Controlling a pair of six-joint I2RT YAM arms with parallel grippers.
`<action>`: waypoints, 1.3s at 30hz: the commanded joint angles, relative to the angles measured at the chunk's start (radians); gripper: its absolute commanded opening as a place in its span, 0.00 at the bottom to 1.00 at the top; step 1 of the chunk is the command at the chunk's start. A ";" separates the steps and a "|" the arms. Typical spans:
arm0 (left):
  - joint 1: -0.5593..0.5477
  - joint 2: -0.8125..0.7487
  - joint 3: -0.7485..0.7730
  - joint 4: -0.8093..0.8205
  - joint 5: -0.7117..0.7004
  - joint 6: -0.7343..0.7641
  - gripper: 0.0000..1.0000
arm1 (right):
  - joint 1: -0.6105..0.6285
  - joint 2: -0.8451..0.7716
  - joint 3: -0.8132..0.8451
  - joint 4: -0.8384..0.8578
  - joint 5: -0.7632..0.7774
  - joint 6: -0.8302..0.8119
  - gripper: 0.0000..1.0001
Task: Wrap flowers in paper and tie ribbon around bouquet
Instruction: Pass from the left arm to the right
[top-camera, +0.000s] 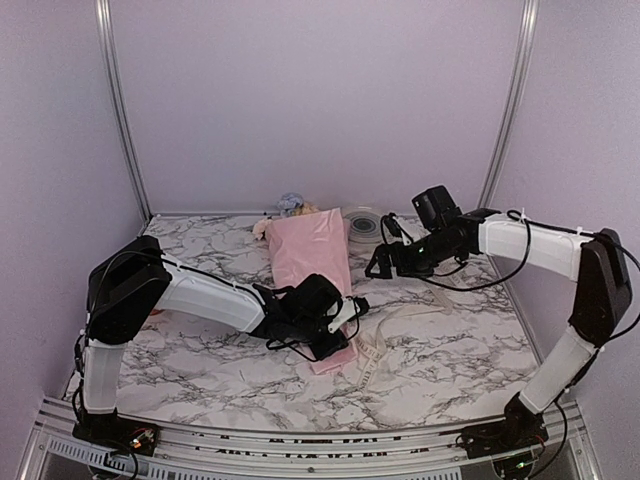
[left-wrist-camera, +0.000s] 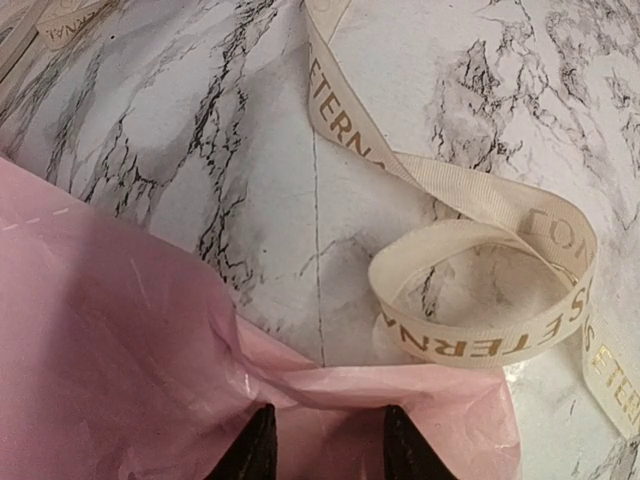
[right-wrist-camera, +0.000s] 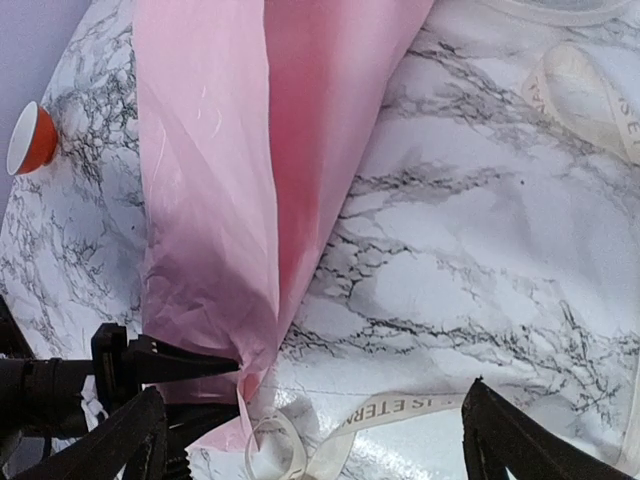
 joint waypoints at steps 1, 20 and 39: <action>0.003 0.088 -0.025 -0.159 -0.009 0.022 0.37 | -0.016 0.124 0.079 0.060 -0.143 -0.087 1.00; 0.002 0.088 -0.027 -0.158 -0.014 0.020 0.37 | 0.026 0.503 0.092 0.426 -0.342 0.015 0.78; 0.003 0.027 -0.100 -0.075 -0.010 0.011 0.38 | -0.009 0.570 0.059 0.679 -0.555 0.199 0.00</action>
